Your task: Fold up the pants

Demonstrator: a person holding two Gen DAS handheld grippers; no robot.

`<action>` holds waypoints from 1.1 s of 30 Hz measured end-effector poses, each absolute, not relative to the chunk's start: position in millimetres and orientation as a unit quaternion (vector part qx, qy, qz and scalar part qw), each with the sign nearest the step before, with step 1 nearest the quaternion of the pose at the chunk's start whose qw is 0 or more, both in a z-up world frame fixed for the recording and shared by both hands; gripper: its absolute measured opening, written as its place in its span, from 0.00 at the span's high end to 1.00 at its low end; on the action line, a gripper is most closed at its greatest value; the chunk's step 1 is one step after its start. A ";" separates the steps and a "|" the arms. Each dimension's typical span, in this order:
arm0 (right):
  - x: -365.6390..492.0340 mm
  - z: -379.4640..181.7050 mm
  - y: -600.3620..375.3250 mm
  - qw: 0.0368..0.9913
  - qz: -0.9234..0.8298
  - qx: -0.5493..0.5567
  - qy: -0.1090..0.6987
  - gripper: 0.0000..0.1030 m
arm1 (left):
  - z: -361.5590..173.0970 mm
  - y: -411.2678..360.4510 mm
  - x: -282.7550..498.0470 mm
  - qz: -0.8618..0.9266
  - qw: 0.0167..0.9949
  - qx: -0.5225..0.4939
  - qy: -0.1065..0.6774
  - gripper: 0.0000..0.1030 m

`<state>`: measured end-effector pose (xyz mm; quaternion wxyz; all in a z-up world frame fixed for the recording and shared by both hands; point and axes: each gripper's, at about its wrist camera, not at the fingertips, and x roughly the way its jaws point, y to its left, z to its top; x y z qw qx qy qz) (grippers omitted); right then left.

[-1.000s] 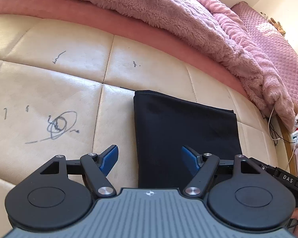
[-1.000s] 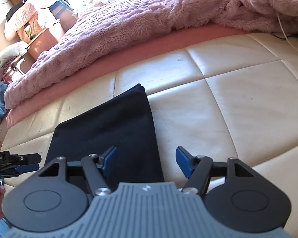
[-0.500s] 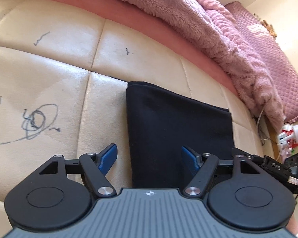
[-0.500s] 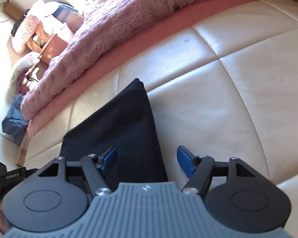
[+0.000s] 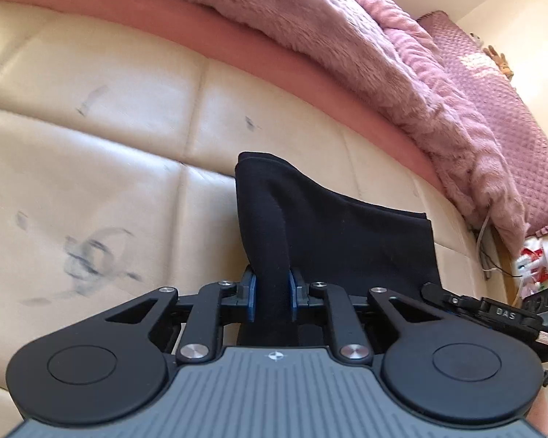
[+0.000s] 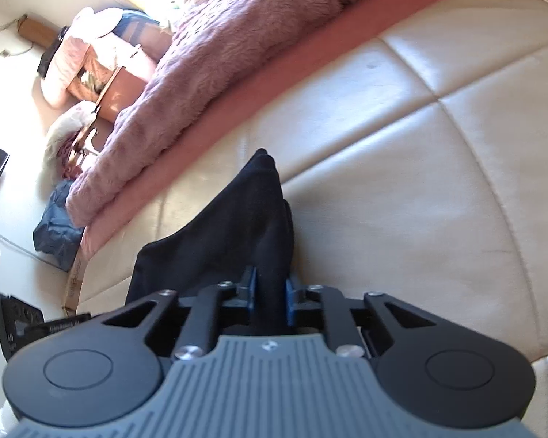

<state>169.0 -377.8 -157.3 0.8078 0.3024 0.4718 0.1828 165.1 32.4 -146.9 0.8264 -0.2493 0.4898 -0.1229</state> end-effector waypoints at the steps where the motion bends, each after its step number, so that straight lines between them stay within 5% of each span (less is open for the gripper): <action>1: 171.2 -154.7 -369.2 0.807 0.188 0.296 0.474 0.91 | -144.7 39.4 167.3 -0.119 0.829 -0.242 0.490 0.82; 15: 241.1 -153.0 -212.4 0.782 0.256 0.284 0.493 0.92 | -109.2 160.9 218.1 -0.076 0.861 -0.175 0.471 0.82; 24: 278.7 -159.2 -159.4 0.783 0.261 0.249 0.507 0.92 | -134.9 188.7 241.0 -0.060 0.852 -0.168 0.492 0.82; 33: 282.3 -166.1 -153.9 0.787 0.241 0.225 0.520 0.90 | -137.5 182.5 237.1 -0.040 0.860 -0.133 0.491 0.65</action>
